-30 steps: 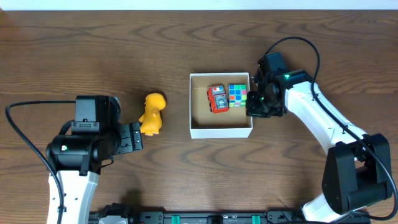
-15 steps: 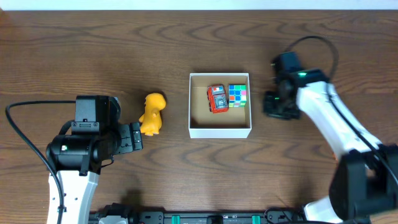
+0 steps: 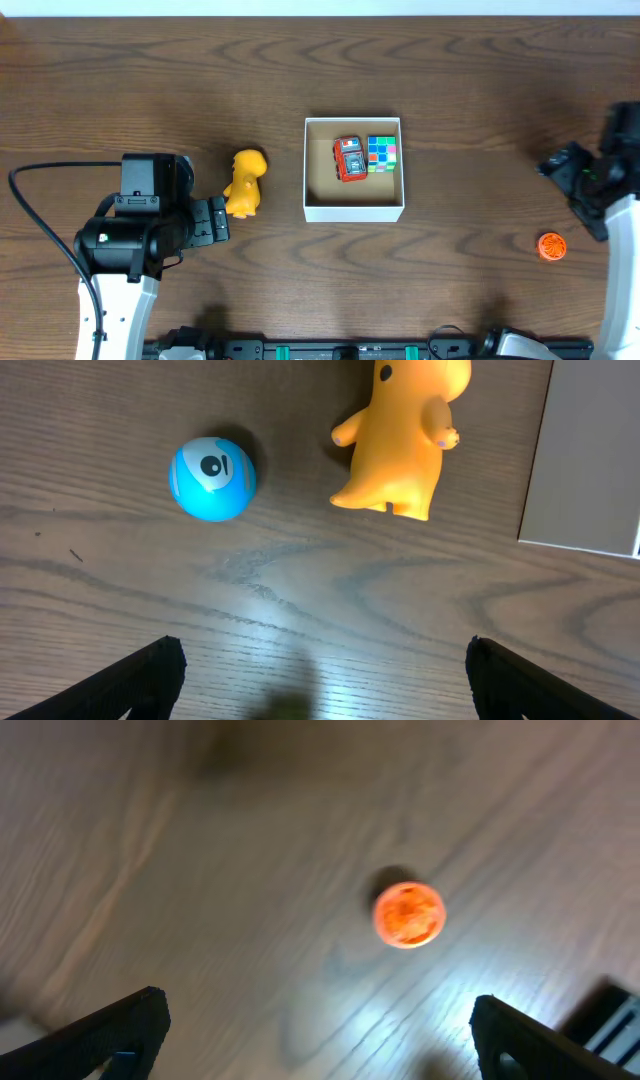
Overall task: Pack container
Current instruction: 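Move the right gripper down-right to above the orange wheel toy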
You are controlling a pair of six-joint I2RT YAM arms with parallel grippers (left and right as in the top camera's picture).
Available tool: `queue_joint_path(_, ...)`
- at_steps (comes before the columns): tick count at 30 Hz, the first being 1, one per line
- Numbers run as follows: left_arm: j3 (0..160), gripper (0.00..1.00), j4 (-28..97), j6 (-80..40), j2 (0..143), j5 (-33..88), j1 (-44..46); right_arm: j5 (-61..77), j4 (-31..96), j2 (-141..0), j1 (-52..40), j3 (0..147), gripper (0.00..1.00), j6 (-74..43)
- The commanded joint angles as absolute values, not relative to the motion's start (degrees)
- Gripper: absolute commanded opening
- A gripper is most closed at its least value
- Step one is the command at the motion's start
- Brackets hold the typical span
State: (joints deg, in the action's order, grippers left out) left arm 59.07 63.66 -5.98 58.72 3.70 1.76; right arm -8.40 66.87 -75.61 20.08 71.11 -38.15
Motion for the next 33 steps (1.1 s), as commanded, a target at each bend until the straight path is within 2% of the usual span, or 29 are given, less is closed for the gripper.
queue_joint_path(1, 60.1, 0.92, 63.8, -5.9, 58.7, 3.7, 1.7, -6.4, 64.6, -77.1, 25.8, 66.3, 0.99, -37.9)
queue_joint_path(7, 60.1, 0.92, 63.8, -5.9, 58.7, 3.7, 1.7, -1.9, 55.3, -79.3, 30.9, 55.9, 0.99, -35.5)
queue_joint_path(13, 60.1, 0.92, 63.8, -5.9, 58.7, 3.7, 1.7, -1.9, 48.2, -81.2, 31.6, 48.6, 0.99, -35.5)
queue_joint_path(33, 60.1, 0.92, 63.9, -5.9, 58.7, 3.7, 1.7, -2.1, 40.0, -91.8, 31.7, 45.9, 0.99, -34.1)
